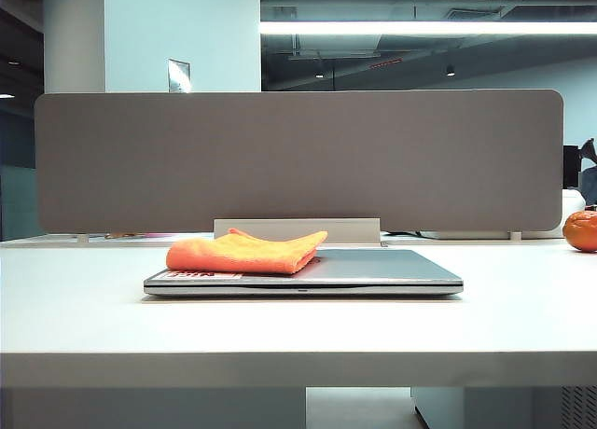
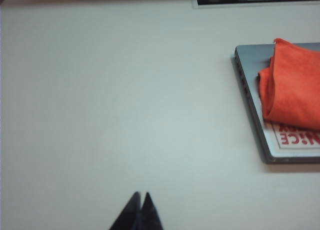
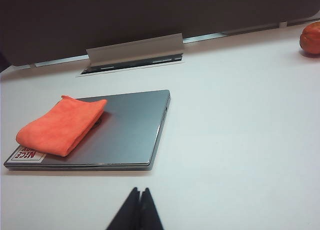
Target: Pick up the orange rag and put it over the laptop.
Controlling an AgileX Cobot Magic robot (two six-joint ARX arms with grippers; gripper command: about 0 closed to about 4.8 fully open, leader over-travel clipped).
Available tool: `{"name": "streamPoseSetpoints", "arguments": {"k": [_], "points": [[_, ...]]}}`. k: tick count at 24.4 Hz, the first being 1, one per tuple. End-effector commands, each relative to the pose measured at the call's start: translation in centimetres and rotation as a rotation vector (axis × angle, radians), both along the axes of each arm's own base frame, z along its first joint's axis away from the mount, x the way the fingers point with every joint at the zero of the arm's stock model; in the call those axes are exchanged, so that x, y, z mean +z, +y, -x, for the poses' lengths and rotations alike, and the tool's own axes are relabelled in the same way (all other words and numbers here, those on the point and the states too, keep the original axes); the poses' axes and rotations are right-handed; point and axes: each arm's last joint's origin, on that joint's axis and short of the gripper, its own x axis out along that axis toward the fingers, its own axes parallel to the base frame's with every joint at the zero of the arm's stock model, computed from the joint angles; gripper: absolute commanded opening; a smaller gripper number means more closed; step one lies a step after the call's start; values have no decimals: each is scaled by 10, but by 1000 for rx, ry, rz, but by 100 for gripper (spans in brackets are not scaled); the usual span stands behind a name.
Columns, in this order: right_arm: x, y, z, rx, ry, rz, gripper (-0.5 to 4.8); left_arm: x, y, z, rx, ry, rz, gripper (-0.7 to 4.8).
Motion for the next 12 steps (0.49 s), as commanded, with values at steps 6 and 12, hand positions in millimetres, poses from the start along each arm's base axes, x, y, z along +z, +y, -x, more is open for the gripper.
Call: {"name": "streamPoseSetpoints", "arguments": {"k": [6,12], "points": [[2,0,0,-1,-20,1,-5,-45,3,18,8,-136,23,-6],[2,0,0,-1,-20,1,-5,-70,14,30,94,-180,32,-6]]}}
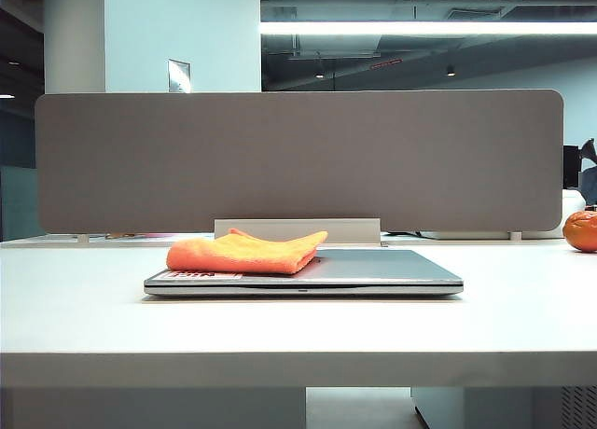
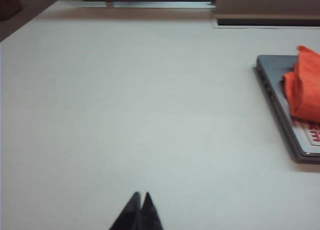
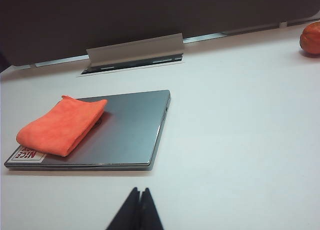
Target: Pick up the orange rag and put it over the laptop.
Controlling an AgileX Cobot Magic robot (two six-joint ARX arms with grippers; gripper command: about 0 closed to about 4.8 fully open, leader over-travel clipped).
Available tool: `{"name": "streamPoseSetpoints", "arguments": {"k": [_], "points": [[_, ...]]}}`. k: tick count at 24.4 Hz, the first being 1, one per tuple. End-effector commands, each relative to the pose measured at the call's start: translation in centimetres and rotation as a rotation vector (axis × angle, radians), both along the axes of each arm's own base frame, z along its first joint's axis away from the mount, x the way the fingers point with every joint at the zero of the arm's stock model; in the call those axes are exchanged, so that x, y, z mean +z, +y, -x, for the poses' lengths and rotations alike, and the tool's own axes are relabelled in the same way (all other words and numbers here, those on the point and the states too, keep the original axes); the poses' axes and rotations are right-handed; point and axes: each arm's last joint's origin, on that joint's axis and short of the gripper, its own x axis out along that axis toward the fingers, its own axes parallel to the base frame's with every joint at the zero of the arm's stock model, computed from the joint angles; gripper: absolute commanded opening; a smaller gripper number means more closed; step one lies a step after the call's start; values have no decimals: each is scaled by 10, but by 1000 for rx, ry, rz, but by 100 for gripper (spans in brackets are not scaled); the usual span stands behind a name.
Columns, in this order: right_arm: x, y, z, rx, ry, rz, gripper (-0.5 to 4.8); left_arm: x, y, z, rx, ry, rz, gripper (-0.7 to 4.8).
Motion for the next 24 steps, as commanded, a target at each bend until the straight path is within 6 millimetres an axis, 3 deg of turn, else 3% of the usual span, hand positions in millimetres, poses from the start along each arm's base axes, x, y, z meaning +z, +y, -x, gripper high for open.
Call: {"name": "streamPoseSetpoints", "arguments": {"k": [1,12,24], "points": [[2,0,0,-2,-20,1,-5,-6,5,3,33,-29,14,-6],[2,0,0,-1,-20,1,-5,-25,7,14,48,-2,6,-6],[2,0,0,-2,-20,1,-5,-23,4,15,-24,-28,-16,-6]]}}
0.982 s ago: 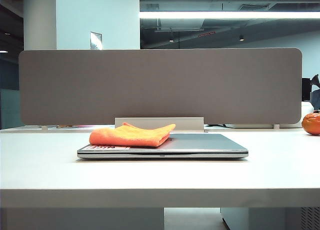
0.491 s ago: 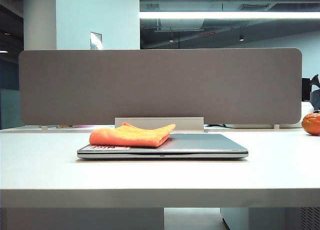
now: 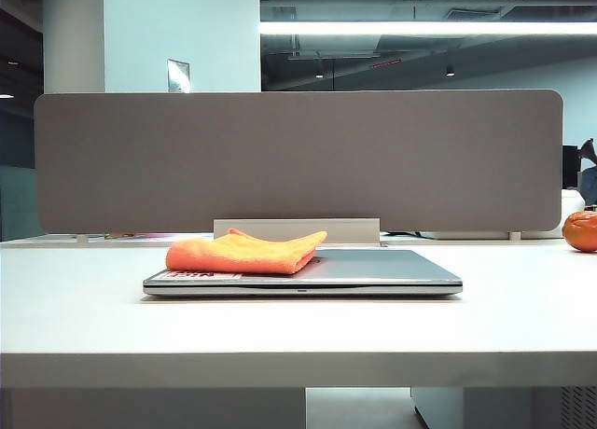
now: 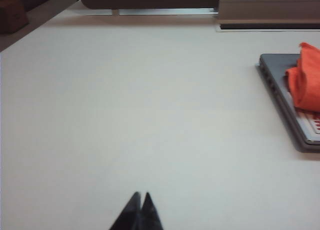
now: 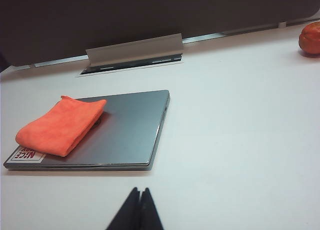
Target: Pick up the orange rag and put it over the laptop.
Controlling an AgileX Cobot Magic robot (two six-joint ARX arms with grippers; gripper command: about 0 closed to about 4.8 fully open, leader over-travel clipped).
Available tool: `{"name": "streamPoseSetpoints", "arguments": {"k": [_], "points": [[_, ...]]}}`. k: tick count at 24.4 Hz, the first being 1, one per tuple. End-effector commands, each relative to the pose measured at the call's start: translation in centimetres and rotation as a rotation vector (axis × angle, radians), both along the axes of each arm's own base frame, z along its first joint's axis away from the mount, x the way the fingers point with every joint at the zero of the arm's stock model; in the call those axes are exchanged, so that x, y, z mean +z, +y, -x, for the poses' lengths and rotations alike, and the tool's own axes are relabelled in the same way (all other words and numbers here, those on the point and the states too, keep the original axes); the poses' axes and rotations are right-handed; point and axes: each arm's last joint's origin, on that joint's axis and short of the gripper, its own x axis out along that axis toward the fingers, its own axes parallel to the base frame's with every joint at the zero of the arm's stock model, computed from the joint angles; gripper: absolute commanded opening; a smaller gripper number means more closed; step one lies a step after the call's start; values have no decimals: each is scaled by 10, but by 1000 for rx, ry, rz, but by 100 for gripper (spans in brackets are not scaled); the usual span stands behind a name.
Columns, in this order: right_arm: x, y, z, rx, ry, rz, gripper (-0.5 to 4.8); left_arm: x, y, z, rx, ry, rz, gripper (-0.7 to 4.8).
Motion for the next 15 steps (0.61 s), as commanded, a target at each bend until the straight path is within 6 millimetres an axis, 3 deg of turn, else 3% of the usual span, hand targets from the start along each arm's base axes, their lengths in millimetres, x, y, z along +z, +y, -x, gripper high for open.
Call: {"name": "streamPoseSetpoints", "arguments": {"k": [1,15], "points": [[2,0,0,-1,-20,1,-5,-1,-1,0,-16,15,5,-6],[0,-1,-1,-25,-30,72,-5,-1,-1,0,-16,15,5,-6]]}}
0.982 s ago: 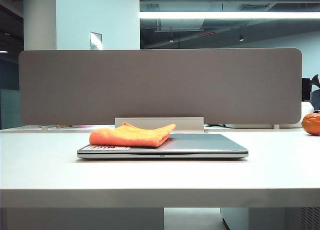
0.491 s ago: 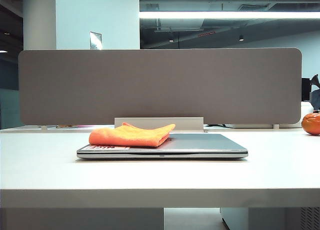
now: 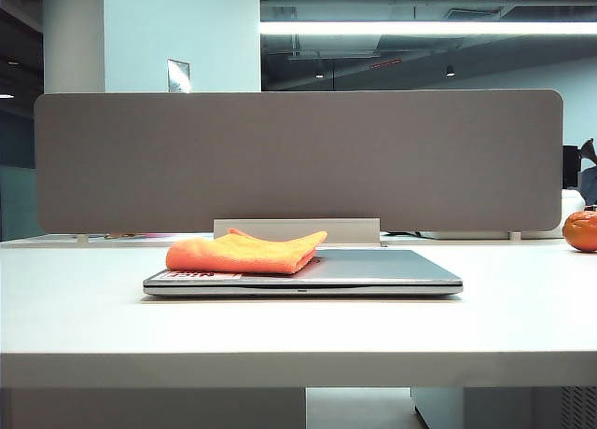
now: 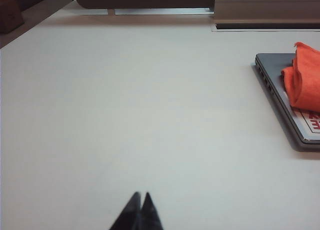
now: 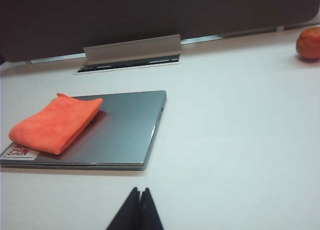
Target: Pick up the orange rag and put it over the laptop.
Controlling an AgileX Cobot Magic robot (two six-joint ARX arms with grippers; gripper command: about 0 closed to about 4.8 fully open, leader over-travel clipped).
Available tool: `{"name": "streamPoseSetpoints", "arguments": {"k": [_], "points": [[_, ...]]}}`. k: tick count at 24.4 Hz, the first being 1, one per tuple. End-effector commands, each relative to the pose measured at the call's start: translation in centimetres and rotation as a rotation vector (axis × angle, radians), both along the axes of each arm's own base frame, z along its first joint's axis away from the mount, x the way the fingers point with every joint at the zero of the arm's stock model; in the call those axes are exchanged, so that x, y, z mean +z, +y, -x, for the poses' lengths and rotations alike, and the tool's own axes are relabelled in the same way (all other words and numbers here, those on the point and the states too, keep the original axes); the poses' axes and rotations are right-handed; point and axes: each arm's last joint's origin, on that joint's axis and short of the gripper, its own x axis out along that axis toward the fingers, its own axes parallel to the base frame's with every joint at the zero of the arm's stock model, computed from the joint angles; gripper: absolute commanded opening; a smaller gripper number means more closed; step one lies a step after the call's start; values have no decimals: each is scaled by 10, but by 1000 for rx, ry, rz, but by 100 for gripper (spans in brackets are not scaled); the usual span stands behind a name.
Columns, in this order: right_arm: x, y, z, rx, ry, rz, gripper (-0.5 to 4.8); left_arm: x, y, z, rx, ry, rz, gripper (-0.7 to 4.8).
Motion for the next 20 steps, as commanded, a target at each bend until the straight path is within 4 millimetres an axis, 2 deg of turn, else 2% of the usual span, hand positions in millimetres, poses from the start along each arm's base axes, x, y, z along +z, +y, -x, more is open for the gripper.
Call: {"name": "streamPoseSetpoints", "arguments": {"k": [1,7,11,20], "points": [[-2,-1,-3,-36,-29,36,-5,-1,0,0,-9,14,3,-6],[-33,-2,-24,-100,-30,-40,-5,-1,0,0,-9,14,3,-6],[-66,-4,-37,-207,2,-44,-5,-1,0,0,-9,14,3,-6],[-94,-5,-44,-223,56,-30,-5,-1,0,0,-9,14,3,-6]]}}
